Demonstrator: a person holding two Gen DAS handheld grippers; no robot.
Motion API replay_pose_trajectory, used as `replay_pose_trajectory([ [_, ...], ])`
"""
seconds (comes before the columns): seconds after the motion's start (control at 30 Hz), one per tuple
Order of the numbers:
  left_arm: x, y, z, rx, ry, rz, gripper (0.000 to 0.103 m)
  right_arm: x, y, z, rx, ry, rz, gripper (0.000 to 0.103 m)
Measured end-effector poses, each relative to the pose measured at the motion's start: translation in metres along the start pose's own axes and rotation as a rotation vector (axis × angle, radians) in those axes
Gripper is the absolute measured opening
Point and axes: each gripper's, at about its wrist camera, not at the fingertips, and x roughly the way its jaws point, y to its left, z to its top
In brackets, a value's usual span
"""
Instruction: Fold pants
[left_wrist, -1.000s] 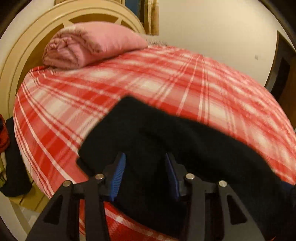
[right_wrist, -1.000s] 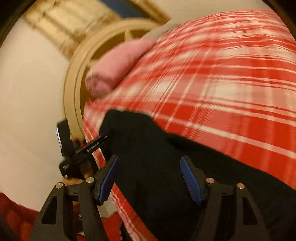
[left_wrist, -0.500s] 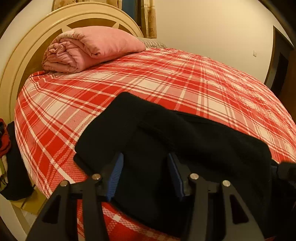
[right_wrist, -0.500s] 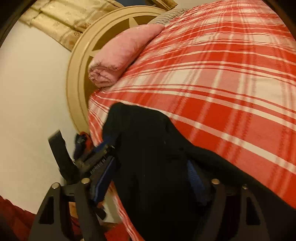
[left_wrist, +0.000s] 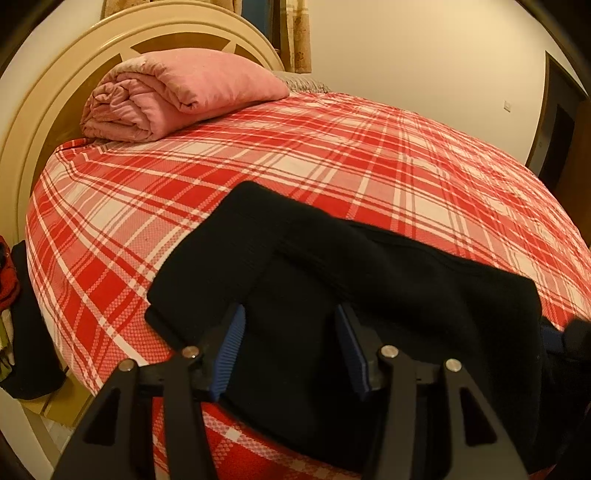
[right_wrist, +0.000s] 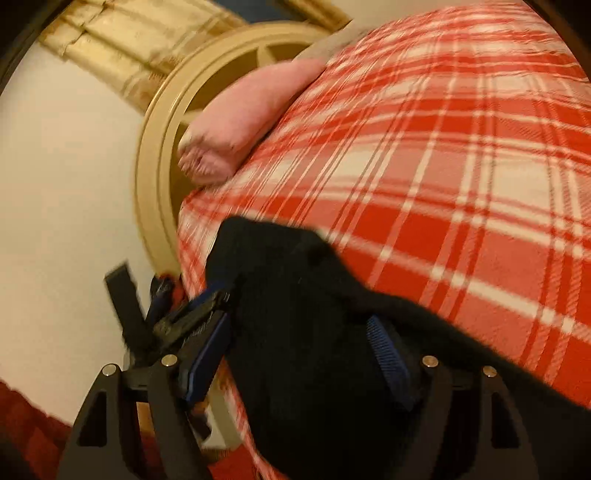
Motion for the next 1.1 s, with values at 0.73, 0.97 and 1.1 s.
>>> replay_pose_trajectory([
  [0.73,-0.001,-0.001,0.0,0.017,0.009,-0.011,0.056,0.038,-0.029,0.067,0.082,0.09,0.2,0.073],
  [0.97,-0.001,-0.001,0.0,0.017,0.009,-0.011,0.057,-0.052,-0.075,0.073,0.162,-0.114,-0.097,0.071],
  [1.1,0.0,-0.001,0.0,0.021,0.006,-0.002,0.057,-0.109,-0.07,0.043,0.143,-0.173,-0.277,0.071],
])
